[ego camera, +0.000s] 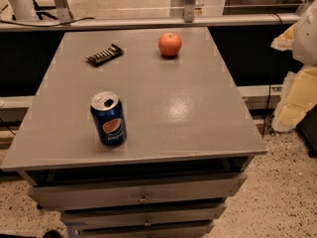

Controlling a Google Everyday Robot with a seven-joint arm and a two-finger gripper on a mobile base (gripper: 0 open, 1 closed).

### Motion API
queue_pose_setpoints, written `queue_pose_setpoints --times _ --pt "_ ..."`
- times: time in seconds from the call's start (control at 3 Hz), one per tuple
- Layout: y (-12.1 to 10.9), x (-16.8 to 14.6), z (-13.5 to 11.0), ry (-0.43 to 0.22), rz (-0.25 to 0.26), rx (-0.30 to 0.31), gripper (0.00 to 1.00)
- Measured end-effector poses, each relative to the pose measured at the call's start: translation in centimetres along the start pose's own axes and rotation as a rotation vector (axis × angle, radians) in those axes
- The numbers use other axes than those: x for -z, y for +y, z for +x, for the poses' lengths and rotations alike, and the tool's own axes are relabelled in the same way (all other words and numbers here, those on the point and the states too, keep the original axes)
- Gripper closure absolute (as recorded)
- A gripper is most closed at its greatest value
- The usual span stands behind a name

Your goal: Move apple near pepsi can

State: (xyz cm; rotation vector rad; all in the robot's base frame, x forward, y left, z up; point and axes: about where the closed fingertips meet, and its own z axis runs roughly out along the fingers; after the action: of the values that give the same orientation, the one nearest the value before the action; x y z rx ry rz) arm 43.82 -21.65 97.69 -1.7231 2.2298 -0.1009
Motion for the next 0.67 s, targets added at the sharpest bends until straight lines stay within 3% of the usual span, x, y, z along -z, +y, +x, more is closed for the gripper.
queue_pose_setpoints --times 0.67 --pt "-0.38 -0.08 -0.42 -0.026 0.029 0.009 0.0"
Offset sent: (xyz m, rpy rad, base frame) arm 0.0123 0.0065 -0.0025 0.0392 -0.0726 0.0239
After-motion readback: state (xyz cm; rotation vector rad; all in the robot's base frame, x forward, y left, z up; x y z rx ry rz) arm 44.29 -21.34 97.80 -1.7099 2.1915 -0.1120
